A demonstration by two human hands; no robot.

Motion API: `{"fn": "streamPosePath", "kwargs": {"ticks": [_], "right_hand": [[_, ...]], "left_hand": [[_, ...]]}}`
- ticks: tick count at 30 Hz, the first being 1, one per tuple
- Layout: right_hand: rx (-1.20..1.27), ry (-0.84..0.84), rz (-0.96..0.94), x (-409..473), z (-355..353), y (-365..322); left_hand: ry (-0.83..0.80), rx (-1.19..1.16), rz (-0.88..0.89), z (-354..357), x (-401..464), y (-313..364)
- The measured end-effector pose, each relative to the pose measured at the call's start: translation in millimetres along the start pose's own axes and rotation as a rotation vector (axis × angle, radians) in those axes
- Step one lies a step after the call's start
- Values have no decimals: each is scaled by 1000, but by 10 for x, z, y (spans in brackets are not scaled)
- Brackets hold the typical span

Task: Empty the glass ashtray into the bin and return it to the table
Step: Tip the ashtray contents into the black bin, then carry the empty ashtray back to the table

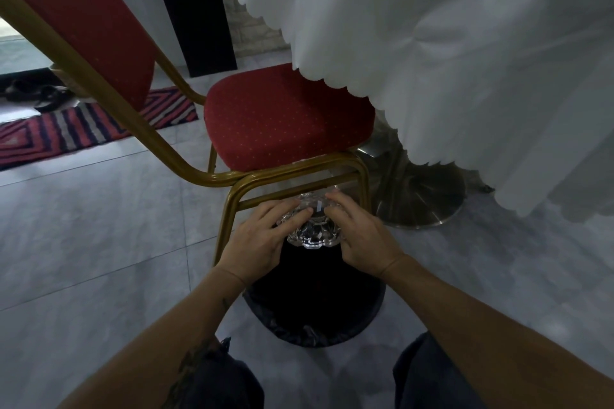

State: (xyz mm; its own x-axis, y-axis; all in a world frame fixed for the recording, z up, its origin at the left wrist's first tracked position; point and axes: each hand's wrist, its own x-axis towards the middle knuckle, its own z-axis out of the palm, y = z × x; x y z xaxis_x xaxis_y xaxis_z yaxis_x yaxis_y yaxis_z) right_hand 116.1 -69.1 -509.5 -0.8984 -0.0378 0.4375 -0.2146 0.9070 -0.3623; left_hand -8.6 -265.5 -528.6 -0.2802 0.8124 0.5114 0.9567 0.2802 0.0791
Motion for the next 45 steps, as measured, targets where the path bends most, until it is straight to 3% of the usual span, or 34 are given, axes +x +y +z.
{"fn": "streamPosePath", "kwargs": {"ticks": [21, 27, 32, 40, 45], "right_hand": [[-29, 20, 47, 20, -38, -28], [161, 37, 207, -48, -12, -25], [430, 45, 465, -18, -19, -62], [592, -66, 561, 42, -11, -212], [640, -116, 616, 112, 43, -176]], "left_hand": [[56, -12, 15, -129, 43, 37], [70, -262, -164, -192, 10, 217], [94, -556, -493, -125, 3, 308], [157, -641, -770, -35, -16, 379], [147, -614, -812, -106, -13, 314]]}}
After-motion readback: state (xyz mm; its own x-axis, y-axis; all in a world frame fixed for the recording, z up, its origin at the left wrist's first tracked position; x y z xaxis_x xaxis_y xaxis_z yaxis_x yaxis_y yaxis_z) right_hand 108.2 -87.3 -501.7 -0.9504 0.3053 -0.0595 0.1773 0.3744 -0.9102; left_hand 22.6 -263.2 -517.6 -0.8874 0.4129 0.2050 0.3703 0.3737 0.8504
